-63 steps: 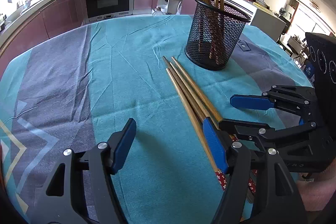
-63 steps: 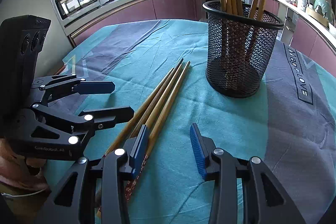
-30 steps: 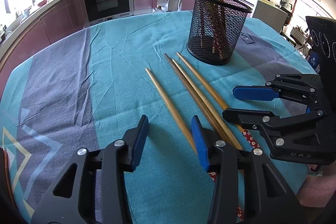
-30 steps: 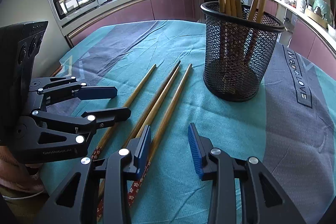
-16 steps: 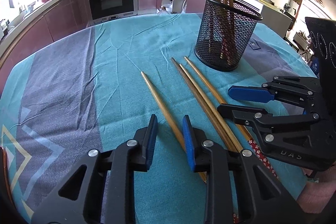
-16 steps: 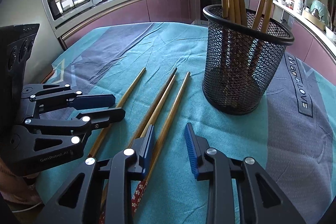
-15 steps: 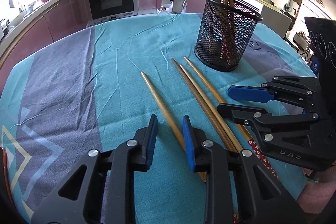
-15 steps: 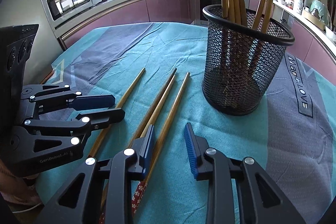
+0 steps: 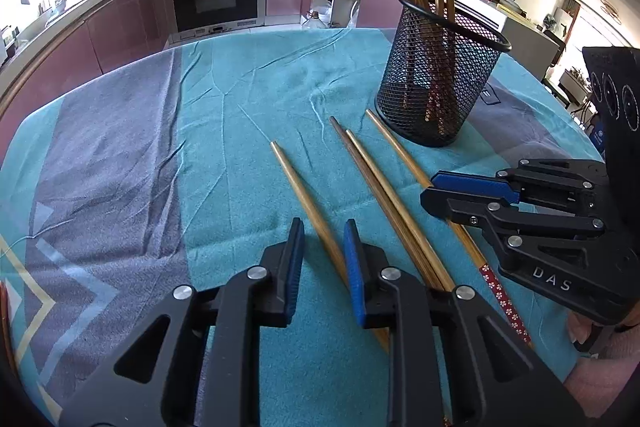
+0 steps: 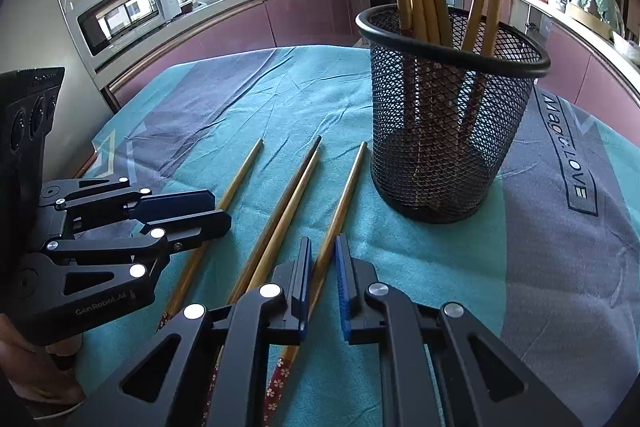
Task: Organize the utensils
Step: 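Close the left tool on a chopstick while the right tool grasps another chopstick, then raise the left tool's chopstick over the mesh cup while the right tool carries its chopstick there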
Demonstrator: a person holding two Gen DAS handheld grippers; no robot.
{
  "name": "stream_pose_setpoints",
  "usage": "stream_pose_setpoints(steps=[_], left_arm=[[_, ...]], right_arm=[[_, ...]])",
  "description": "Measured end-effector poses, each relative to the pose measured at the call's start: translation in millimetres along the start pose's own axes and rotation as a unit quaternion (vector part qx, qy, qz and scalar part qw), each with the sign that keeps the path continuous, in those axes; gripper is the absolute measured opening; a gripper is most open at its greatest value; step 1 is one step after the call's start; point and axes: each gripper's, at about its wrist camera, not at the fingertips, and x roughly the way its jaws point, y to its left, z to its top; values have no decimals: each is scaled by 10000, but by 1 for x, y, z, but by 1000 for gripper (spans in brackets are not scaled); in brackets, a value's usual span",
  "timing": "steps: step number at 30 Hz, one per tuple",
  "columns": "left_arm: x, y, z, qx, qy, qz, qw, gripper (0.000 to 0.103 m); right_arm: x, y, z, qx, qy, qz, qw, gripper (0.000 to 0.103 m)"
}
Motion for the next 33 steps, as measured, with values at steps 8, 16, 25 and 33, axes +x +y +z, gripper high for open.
stream_pose_setpoints(steps=[8, 16, 25, 33], left_arm=[[2, 2, 2, -114, 19, -49, 9999, 13], [-2, 2, 2, -202, -13, -104, 9997, 7], [-17, 2, 3, -184, -184, -110, 9996, 7], [-35, 2, 7, -177, -400, -184, 9989, 7]], right_arm=[[-3, -7, -1, 178, -9, 121, 9998, 6], [-14, -9, -3, 221, -118, 262, 9993, 6], [-36, -15, -2, 287, -322, 455, 9980, 6], [-58, -19, 1, 297, -576, 629, 9959, 5]])
